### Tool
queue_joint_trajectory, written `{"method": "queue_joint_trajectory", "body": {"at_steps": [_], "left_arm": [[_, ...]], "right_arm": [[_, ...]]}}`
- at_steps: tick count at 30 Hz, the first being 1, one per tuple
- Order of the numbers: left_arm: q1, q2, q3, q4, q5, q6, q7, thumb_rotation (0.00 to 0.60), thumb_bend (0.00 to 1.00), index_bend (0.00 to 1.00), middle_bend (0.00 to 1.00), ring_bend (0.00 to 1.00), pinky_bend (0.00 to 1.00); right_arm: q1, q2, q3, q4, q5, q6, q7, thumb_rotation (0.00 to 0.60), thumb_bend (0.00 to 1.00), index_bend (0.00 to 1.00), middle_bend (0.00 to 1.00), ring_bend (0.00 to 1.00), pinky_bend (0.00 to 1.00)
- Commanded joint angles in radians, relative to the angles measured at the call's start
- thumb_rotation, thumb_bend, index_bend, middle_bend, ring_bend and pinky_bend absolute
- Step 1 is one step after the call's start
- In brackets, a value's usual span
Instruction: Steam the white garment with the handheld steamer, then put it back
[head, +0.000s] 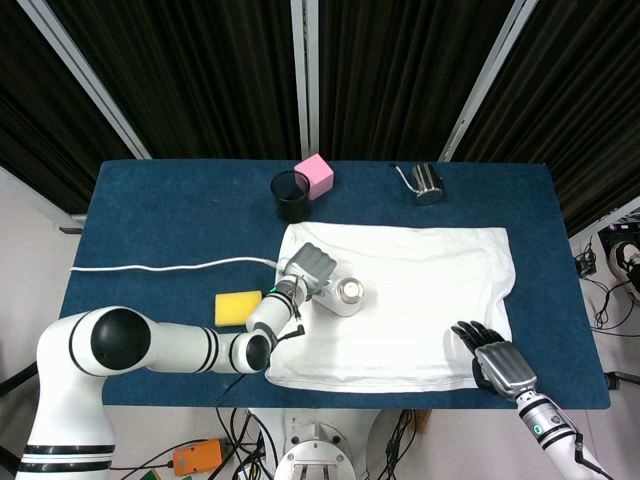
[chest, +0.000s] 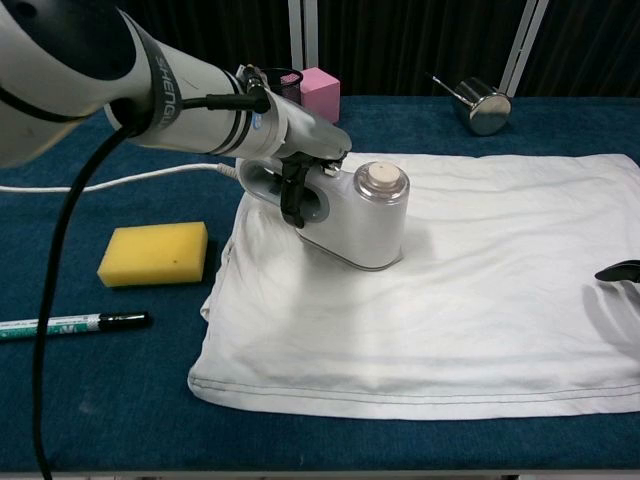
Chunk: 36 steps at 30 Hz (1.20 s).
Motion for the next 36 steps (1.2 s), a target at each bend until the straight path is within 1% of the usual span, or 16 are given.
{"method": "queue_joint_trajectory", "body": {"at_steps": [1,7,12,15,18,19,22,25,28,32,36], "left_arm": [[0.004,-0.001,0.015,0.032,-0.028,-0.011,-0.014,0.600,0.42,0.85,0.90,0.79,0.59],[0.039,0.009,0.029,0.093,-0.075,-0.023,-0.058,0.600,0.42,0.85,0.90,0.78,0.59],[0.087,0.046,0.021,0.108,-0.087,-0.031,-0.120,0.600,0.41,0.85,0.89,0.78,0.59],[0.121,0.082,0.012,0.077,-0.044,-0.023,-0.164,0.600,0.41,0.85,0.89,0.78,0.59],[0.153,0.120,-0.003,0.005,0.051,0.003,-0.208,0.600,0.41,0.85,0.89,0.78,0.59],[0.165,0.132,-0.007,-0.031,0.097,0.019,-0.222,0.600,0.41,0.85,0.89,0.78,0.59],[0.186,0.141,-0.005,-0.115,0.209,0.063,-0.235,0.600,0.41,0.85,0.89,0.78,0.59],[0.188,0.129,0.008,-0.186,0.289,0.108,-0.212,0.600,0.41,0.85,0.89,0.78,0.59],[0.183,0.103,0.013,-0.234,0.326,0.137,-0.191,0.600,0.40,0.85,0.89,0.78,0.59],[0.161,0.047,0.013,-0.263,0.325,0.154,-0.150,0.600,0.40,0.85,0.89,0.78,0.59],[0.140,-0.006,0.001,-0.242,0.293,0.167,-0.125,0.600,0.40,0.85,0.89,0.78,0.59]], "right_arm": [[0.001,-0.003,-0.001,0.003,0.004,-0.001,-0.001,0.600,1.00,0.08,0.11,0.08,0.21],[0.003,-0.009,0.000,0.008,0.011,-0.001,-0.003,0.600,1.00,0.08,0.11,0.08,0.21],[0.003,-0.010,0.001,0.010,0.012,0.005,0.001,0.600,1.00,0.08,0.11,0.08,0.21],[0.005,-0.012,0.000,0.017,0.015,0.002,0.006,0.600,1.00,0.08,0.11,0.08,0.21],[0.009,-0.015,-0.001,0.023,0.016,-0.003,0.008,0.600,1.00,0.08,0.11,0.08,0.21],[0.010,-0.015,-0.001,0.024,0.015,-0.003,0.010,0.600,1.00,0.08,0.11,0.08,0.21],[0.012,-0.016,0.000,0.027,0.015,-0.002,0.014,0.600,1.00,0.08,0.11,0.08,0.21],[0.013,-0.016,0.000,0.028,0.016,0.000,0.016,0.600,1.00,0.08,0.11,0.08,0.21],[0.012,-0.017,0.000,0.032,0.017,0.003,0.017,0.600,1.00,0.08,0.11,0.08,0.21],[0.012,-0.019,-0.003,0.037,0.021,0.000,0.018,0.600,1.00,0.07,0.11,0.08,0.21],[0.013,-0.021,-0.004,0.040,0.027,-0.006,0.016,0.600,1.00,0.07,0.11,0.08,0.21]]}}
